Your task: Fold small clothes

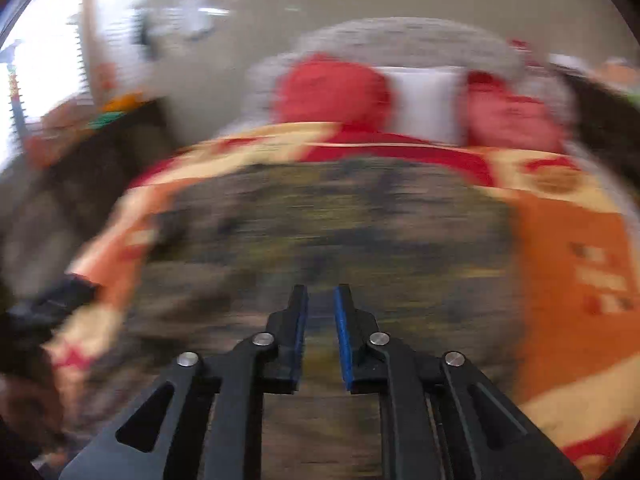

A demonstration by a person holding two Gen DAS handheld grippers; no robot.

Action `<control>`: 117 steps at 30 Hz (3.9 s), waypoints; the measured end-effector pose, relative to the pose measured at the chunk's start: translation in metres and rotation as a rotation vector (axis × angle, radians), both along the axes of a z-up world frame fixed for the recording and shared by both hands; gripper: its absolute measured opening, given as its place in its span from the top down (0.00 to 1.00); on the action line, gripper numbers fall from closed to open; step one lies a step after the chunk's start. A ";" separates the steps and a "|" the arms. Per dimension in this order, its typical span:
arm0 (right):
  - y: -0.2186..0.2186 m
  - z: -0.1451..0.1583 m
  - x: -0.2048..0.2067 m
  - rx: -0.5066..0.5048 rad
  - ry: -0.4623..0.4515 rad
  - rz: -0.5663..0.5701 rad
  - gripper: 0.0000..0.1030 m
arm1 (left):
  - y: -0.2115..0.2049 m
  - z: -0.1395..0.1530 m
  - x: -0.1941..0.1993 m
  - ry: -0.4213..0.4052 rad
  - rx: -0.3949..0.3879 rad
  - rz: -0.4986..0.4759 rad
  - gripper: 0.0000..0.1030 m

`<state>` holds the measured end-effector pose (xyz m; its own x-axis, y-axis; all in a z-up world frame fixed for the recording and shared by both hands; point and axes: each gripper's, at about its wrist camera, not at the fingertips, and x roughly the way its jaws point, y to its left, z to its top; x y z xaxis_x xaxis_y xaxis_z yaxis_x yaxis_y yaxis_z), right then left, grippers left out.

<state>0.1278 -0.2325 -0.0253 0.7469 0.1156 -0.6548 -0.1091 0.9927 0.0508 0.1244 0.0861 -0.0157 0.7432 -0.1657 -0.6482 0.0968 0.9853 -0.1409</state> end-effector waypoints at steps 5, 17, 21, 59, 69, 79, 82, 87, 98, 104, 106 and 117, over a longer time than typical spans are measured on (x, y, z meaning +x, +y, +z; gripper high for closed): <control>-0.047 -0.054 0.030 -0.053 0.176 -0.129 0.69 | -0.017 -0.061 0.043 0.193 0.118 0.017 0.79; -0.072 -0.073 0.009 0.077 0.079 -0.102 0.70 | -0.027 -0.072 0.031 0.114 0.170 0.028 0.79; -0.071 -0.071 0.010 0.078 0.079 -0.101 0.70 | -0.026 -0.072 0.030 0.114 0.159 0.027 0.79; -0.027 -0.076 -0.007 0.004 0.130 -0.100 0.63 | -0.020 -0.070 0.031 0.113 0.139 0.025 0.79; -0.029 -0.059 -0.015 0.079 0.166 -0.214 0.61 | -0.022 -0.070 0.031 0.112 0.151 0.026 0.79; 0.010 0.012 -0.101 -0.118 0.269 -0.453 0.52 | -0.022 -0.071 0.031 0.111 0.150 0.027 0.79; 0.016 0.010 -0.115 -0.148 0.283 -0.437 0.52 | -0.023 -0.071 0.030 0.111 0.151 0.027 0.79; 0.019 0.005 -0.124 -0.166 0.293 -0.433 0.52 | -0.022 -0.071 0.030 0.111 0.151 0.027 0.79; 0.015 0.010 -0.126 -0.170 0.287 -0.447 0.52 | -0.023 -0.071 0.030 0.111 0.151 0.027 0.79; 0.017 0.010 -0.127 -0.171 0.285 -0.445 0.52 | -0.022 -0.070 0.030 0.111 0.150 0.027 0.79; 0.017 0.011 -0.128 -0.175 0.282 -0.444 0.52 | -0.022 -0.070 0.030 0.111 0.150 0.027 0.79; 0.020 0.017 -0.128 -0.178 0.274 -0.441 0.52 | -0.023 -0.070 0.030 0.111 0.149 0.027 0.79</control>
<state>-0.0006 -0.2124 -0.0080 0.4987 -0.3003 -0.8131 0.3127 0.9372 -0.1543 0.1543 0.0633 -0.0860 0.6686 -0.0427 -0.7424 0.0622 0.9981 -0.0014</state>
